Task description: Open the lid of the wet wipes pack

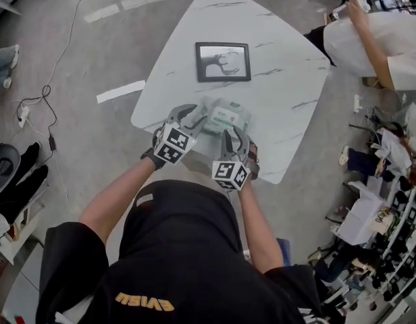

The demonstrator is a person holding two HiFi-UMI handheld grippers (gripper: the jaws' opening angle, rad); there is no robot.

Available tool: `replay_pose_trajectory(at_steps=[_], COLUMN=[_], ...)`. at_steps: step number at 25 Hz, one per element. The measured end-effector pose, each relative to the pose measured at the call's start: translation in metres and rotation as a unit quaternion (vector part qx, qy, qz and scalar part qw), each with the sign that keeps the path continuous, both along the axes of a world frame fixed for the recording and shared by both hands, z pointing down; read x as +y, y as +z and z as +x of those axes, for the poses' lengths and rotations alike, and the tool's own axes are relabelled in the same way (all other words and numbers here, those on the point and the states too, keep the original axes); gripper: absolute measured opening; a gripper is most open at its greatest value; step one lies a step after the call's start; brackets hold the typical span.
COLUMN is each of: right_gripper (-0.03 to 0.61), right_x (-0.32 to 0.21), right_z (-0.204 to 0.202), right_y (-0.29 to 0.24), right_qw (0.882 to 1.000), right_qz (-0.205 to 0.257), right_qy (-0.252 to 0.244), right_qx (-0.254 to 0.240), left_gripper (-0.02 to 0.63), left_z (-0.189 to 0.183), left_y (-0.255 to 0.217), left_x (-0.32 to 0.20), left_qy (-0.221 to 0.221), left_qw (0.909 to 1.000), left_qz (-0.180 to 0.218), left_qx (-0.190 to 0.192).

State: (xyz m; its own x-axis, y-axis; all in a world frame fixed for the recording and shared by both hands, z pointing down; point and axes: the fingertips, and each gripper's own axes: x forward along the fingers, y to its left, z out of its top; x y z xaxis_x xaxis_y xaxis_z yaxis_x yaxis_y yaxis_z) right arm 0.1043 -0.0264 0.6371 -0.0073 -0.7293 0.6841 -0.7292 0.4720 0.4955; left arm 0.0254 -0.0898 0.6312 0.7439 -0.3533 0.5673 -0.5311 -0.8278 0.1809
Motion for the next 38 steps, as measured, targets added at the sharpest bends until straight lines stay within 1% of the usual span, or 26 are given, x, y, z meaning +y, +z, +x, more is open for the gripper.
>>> replay_pose_trajectory(at_steps=[5,11,16,19,23,25,27,30,32,35,38], right_gripper=[0.127,0.124,0.121,0.117,0.08,0.074,0.074,0.055,0.025,0.025,0.025], right_x=[-0.001,-0.004,-0.005,-0.005,-0.001,0.0,-0.002,-0.001,0.001,0.002,0.001], right_z=[-0.008,-0.009,-0.01,-0.01,-0.012,-0.012,-0.015,-0.016,-0.016,-0.016,-0.016], right_y=[0.024,0.042,0.049,0.054,0.055,0.055,0.057,0.06,0.062,0.061,0.062], right_qw=[0.999,0.998,0.997,0.996,0.994,0.994,0.994,0.993,0.991,0.99,0.988], right_qz=[-0.024,-0.041,-0.047,-0.05,-0.054,-0.055,-0.057,-0.064,-0.069,-0.073,-0.079], right_qy=[-0.026,-0.035,-0.051,-0.061,-0.074,-0.075,-0.076,-0.089,-0.093,-0.094,-0.098], right_qx=[0.011,0.016,0.039,0.05,0.053,0.052,0.048,0.054,0.065,0.075,0.086], left_gripper=[0.178,0.176,0.172,0.148,0.074,0.071,0.069,0.069,0.067,0.067,0.067], left_z=[0.006,0.007,0.008,0.01,0.017,0.018,0.015,0.015,0.018,0.018,0.018], left_y=[0.019,0.047,0.063,0.07,0.075,0.075,0.077,0.082,0.081,0.077,0.077], left_x=[-0.007,-0.007,-0.006,-0.002,0.006,0.007,0.006,0.005,0.006,0.006,0.006], left_qy=[-0.008,-0.028,-0.021,-0.013,-0.004,-0.003,-0.013,-0.026,-0.024,-0.024,-0.022], left_qw=[0.9998,0.9981,0.9967,0.9961,0.995,0.9943,0.9919,0.9879,0.9874,0.9881,0.9873], left_qz=[-0.014,-0.047,-0.063,-0.07,-0.09,-0.101,-0.124,-0.151,-0.154,-0.149,-0.155], left_qx=[-0.009,-0.029,-0.046,-0.051,-0.043,-0.035,-0.025,-0.026,-0.026,-0.027,-0.028])
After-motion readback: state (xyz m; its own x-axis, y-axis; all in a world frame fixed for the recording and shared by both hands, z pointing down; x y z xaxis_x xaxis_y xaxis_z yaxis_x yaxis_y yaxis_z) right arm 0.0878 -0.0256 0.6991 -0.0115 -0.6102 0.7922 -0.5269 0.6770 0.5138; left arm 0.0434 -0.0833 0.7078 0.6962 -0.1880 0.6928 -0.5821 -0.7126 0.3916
